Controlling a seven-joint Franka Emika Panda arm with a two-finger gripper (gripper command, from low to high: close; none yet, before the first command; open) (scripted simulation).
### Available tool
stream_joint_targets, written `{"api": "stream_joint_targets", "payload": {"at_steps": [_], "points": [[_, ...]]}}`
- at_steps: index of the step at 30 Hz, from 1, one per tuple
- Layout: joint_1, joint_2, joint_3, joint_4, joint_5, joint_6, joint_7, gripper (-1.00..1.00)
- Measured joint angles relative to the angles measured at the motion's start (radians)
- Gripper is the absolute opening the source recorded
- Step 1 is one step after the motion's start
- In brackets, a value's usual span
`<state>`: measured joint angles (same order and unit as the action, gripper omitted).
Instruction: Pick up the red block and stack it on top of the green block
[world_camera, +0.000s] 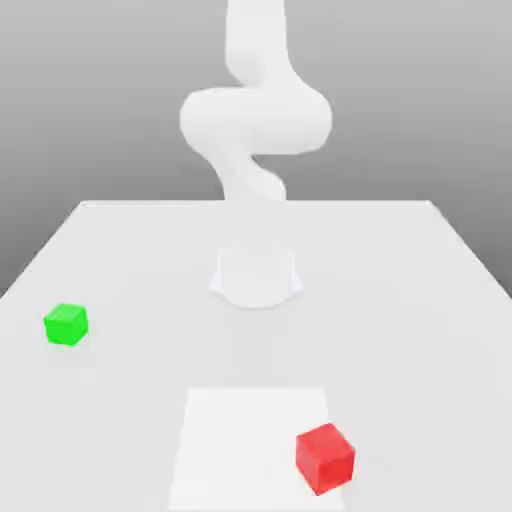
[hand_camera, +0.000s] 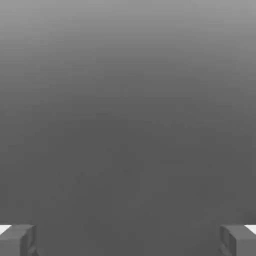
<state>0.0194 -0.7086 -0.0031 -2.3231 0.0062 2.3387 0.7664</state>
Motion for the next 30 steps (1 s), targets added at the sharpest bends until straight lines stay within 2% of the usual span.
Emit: {"api": "stream_joint_targets", "payload": {"at_steps": [15,23,28,29,30], "points": [[0.103,0.550,0.003,-0.139,0.023,0.233,-0.193,0.00],[0.139,0.840,0.020,-0.212,-0.006,0.356,-0.264,0.00],[0.147,1.021,0.014,-0.198,-0.017,0.495,-0.267,0.00],[0.148,1.051,0.013,-0.194,-0.018,0.520,-0.267,-1.00],[0.148,1.051,0.013,-0.194,-0.018,0.520,-0.267,-1.00]]}}
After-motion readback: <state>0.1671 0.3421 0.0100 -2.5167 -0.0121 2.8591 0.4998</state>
